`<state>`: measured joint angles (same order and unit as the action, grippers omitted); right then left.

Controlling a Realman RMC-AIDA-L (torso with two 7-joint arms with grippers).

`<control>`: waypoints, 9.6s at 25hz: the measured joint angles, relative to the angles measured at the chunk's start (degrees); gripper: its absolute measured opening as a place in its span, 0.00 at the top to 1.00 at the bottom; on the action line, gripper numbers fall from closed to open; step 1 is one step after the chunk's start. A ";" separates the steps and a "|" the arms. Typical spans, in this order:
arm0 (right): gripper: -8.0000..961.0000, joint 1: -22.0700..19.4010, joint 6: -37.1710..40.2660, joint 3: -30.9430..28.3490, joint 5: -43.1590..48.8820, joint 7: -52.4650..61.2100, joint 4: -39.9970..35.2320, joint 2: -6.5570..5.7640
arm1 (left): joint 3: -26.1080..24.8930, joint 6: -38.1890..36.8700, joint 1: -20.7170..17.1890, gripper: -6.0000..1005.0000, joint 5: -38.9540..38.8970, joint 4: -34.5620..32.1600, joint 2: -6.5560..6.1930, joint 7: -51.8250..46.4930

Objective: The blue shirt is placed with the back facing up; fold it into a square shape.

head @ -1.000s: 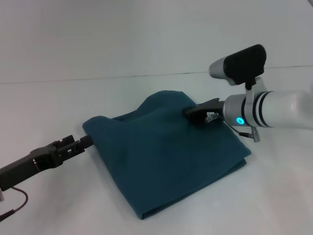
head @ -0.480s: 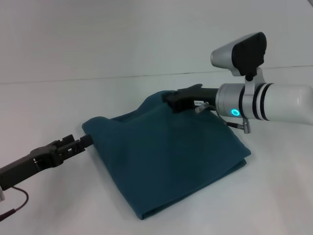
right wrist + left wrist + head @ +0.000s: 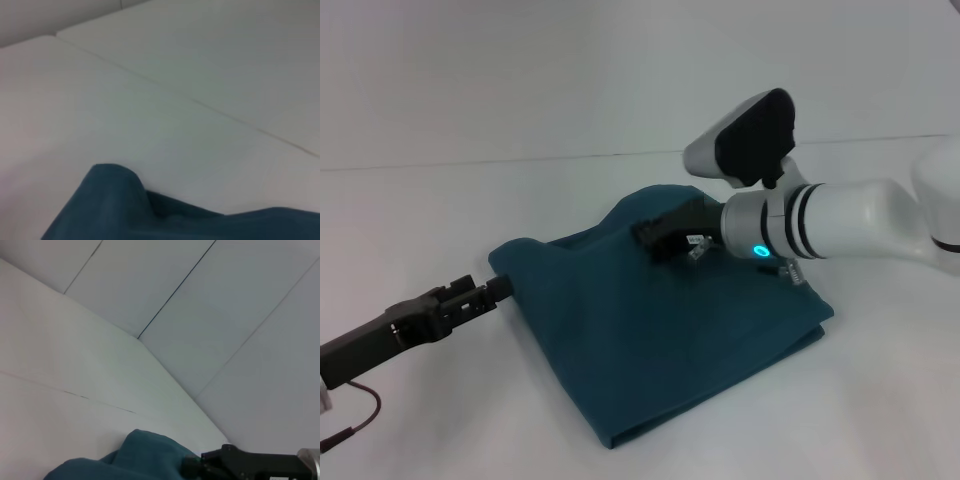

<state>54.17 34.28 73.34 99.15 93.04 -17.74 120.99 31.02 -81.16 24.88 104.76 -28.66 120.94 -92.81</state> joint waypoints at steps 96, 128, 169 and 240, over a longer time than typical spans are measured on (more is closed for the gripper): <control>0.75 -23.35 38.19 -20.91 7.71 12.21 -22.22 -7.95 | -0.01 12.61 5.19 0.05 -0.18 0.71 1.41 -1.36; 0.55 -17.93 33.14 -24.60 25.82 28.78 -15.62 -8.21 | 0.10 13.06 5.61 0.05 -0.17 0.80 1.59 -1.50; 0.99 -21.33 51.38 -37.83 24.78 18.97 -21.38 -8.71 | 0.00 14.58 5.71 0.05 -0.17 0.79 1.71 -1.49; 0.50 -8.00 9.46 -27.20 21.71 34.36 -6.99 -1.58 | -0.17 16.63 6.25 0.05 0.11 0.18 0.87 -1.05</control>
<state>46.17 43.74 46.14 120.86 127.40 -24.73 119.41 30.85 -64.53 31.13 104.86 -28.48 121.81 -93.86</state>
